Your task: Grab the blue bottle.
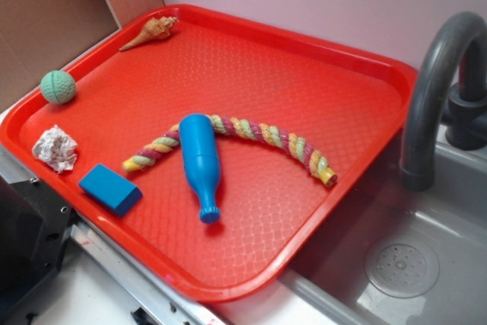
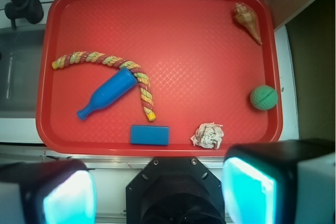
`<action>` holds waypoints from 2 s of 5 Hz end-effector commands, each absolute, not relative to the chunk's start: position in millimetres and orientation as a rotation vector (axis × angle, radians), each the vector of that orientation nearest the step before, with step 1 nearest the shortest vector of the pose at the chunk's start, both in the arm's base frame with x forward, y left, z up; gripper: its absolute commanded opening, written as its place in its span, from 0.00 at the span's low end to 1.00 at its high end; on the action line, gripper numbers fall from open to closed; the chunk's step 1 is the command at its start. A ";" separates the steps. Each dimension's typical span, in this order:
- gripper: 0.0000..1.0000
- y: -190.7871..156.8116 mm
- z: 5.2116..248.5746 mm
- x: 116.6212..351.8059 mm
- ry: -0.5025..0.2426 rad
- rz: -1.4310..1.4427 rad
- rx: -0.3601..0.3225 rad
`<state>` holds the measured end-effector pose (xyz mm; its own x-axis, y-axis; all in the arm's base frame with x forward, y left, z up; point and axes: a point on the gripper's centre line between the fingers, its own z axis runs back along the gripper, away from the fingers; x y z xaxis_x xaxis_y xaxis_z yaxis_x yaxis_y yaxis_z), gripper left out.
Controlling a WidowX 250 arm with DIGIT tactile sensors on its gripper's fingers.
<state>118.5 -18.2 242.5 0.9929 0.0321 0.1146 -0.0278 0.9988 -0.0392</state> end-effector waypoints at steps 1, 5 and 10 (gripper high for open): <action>1.00 -18.2 242.5 118.5 -0.115 0.030 -0.038; 1.00 -71.1 182.7 169.7 -0.118 0.668 -0.223; 1.00 -78.8 52.6 201.3 -0.019 0.846 -0.050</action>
